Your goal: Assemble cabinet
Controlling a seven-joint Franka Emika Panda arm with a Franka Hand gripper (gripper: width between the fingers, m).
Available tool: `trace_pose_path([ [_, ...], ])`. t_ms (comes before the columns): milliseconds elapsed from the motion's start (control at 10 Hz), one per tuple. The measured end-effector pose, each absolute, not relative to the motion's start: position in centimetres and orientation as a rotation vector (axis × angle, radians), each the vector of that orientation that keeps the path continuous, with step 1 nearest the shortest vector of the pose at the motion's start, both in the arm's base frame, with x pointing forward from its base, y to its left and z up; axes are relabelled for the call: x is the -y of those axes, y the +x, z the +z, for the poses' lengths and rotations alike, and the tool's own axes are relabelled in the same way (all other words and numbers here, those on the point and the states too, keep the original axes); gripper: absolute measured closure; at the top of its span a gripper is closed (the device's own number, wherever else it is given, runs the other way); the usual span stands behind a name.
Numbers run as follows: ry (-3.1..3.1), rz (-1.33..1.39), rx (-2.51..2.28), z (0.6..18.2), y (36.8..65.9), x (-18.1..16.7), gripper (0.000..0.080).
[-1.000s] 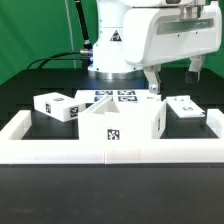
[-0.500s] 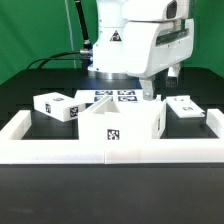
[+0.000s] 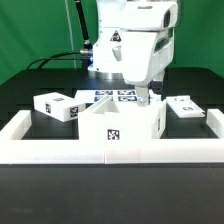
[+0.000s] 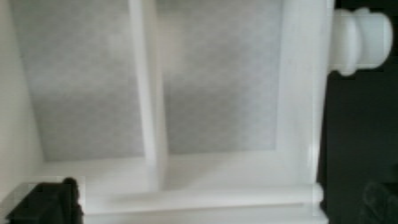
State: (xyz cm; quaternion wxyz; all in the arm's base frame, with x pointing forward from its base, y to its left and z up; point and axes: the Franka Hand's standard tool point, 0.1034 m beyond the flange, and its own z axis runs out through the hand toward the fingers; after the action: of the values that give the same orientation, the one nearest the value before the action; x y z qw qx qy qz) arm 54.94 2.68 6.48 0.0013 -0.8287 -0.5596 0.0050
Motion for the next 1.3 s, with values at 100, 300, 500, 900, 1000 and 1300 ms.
trace_pose_path([
  [100,-2.592,0.016,1.768,6.3,54.7,-2.5,0.0001],
  [300,-2.592,0.016,1.767,6.3,54.7,-2.6,0.0001],
  [500,-2.588,0.022,1.768,6.1,54.4,-2.7,0.0001],
  [900,-2.581,-0.012,1.779,4.0,50.8,-3.0,0.0001],
  [1000,-2.579,-0.004,1.775,3.6,50.7,-2.9,0.0001],
  [1300,-2.599,0.009,1.729,2.7,50.7,-3.5,0.0001],
])
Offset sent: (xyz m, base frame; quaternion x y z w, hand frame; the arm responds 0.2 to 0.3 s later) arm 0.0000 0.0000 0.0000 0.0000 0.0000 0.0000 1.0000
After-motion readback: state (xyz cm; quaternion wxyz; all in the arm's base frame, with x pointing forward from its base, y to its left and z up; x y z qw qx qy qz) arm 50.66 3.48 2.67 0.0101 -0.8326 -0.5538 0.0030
